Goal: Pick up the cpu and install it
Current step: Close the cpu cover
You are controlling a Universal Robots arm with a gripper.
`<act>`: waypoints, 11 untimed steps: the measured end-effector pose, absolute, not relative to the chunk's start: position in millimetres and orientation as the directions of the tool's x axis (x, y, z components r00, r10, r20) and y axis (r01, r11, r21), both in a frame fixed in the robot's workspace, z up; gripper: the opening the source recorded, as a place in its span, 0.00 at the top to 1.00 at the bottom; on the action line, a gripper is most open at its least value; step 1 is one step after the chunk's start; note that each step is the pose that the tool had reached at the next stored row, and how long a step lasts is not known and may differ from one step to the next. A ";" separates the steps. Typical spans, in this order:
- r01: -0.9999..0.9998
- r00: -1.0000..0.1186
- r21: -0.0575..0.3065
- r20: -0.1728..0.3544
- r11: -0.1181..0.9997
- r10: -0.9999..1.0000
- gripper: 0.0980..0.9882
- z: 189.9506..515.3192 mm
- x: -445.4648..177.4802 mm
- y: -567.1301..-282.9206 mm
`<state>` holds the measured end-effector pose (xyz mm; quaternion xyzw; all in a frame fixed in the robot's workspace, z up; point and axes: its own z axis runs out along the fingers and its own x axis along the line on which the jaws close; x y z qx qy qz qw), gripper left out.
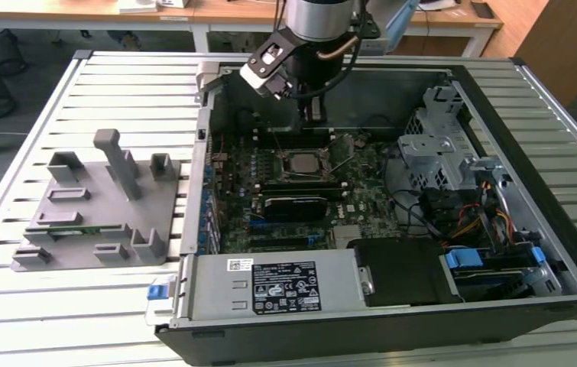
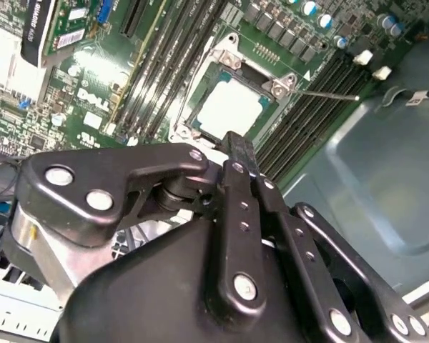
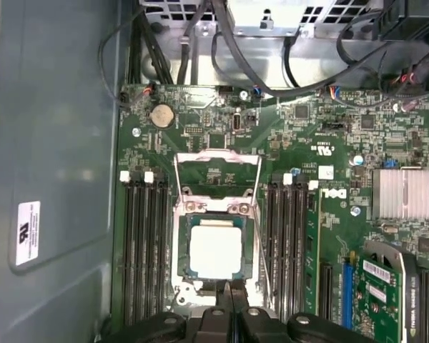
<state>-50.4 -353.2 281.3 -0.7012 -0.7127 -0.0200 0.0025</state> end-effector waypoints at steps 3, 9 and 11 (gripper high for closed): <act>1.000 -0.017 0.025 0.031 0.016 0.999 0.99 281.2 -42.0 -353.3; 0.999 -0.030 0.024 0.031 0.029 0.999 0.99 279.9 -24.4 -353.1; 0.999 -0.033 0.024 0.031 0.032 0.999 0.99 278.7 -21.4 -352.1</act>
